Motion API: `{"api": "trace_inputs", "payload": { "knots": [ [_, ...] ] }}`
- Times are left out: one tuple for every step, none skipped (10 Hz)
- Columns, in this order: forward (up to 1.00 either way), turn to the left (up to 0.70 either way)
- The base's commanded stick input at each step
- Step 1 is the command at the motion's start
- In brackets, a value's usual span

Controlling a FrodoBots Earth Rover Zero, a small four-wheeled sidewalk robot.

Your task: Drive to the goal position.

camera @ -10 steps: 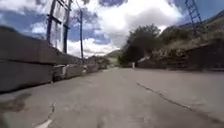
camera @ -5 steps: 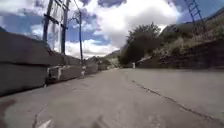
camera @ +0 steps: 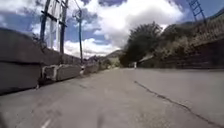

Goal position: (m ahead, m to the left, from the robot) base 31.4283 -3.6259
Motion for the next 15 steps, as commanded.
{"api": "trace_inputs", "payload": {
  "knots": [
    [0.7,0.0],
    [0.7,0.0],
    [0.7,0.0],
    [0.7,0.0],
    [0.7,0.0],
    [0.7,0.0],
    [0.7,0.0],
    [0.7,0.0],
    [0.7,0.0],
    [0.7,0.0],
    [0.7,0.0],
    [0.7,0.0],
    [0.7,0.0],
    [0.7,0.0],
    [0.7,0.0]
  ]
}}
